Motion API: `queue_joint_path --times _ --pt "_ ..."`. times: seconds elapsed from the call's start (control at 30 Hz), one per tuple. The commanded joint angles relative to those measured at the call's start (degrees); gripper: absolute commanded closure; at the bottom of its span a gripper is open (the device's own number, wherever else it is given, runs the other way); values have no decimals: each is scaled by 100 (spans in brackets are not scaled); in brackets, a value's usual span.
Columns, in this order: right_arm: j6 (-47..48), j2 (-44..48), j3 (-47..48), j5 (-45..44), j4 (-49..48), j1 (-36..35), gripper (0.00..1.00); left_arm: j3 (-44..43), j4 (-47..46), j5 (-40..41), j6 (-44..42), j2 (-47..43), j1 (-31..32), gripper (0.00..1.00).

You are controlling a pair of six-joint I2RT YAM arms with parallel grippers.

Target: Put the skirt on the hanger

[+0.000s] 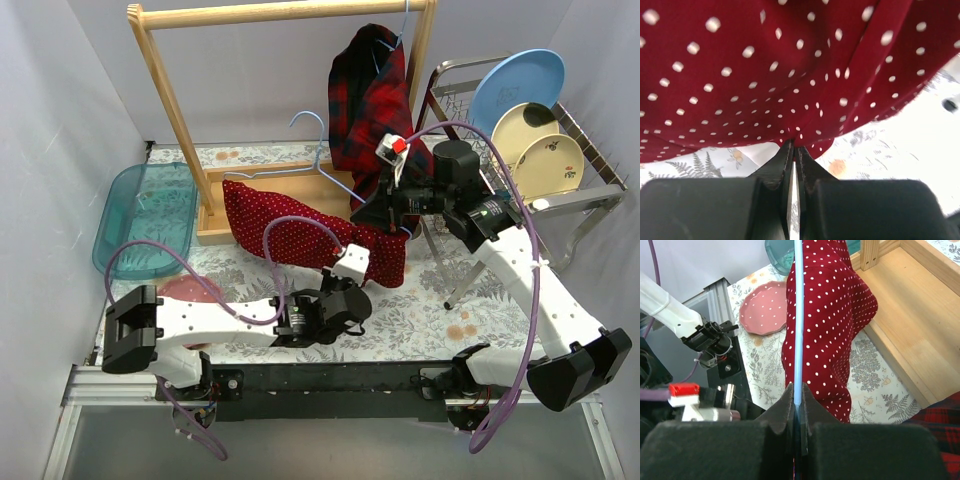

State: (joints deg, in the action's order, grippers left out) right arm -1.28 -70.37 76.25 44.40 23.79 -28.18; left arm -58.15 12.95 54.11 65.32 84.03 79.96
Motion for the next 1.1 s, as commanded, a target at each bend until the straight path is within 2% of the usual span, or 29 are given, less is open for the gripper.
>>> queue_joint_path --times 0.0,0.13,0.37,0.5,0.67,0.77,0.83,0.87,0.93,0.97,1.07 --pt "31 217 75 25 -463 50 99 365 -179 -645 -28 -738 2 100" --pt "75 181 127 -63 -463 76 99 778 -144 -2022 86 -1431 10 100" --pt "110 111 101 -239 -568 164 99 1288 146 -3492 639 -2127 282 100" --pt "110 93 48 -274 -630 217 99 1412 85 -3933 719 -2180 450 100" --pt "110 120 48 -213 -639 226 99 1464 85 -4066 702 -2022 468 100" --pt "110 129 48 -81 -639 226 99 1377 207 -3558 771 -1855 468 98" --pt "110 146 48 16 -613 234 99 1307 479 -2832 877 -1907 468 62" --pt "110 164 48 42 -604 226 99 1237 593 -2601 1016 -1969 468 36" --pt "110 172 83 95 -595 226 99 1245 770 -2127 1053 -2318 467 24" --pt "110 181 92 112 -595 226 99 1280 805 -1984 1097 -2451 450 15" --pt "110 173 127 130 -586 226 99 1411 876 -1606 1071 -3030 389 11"
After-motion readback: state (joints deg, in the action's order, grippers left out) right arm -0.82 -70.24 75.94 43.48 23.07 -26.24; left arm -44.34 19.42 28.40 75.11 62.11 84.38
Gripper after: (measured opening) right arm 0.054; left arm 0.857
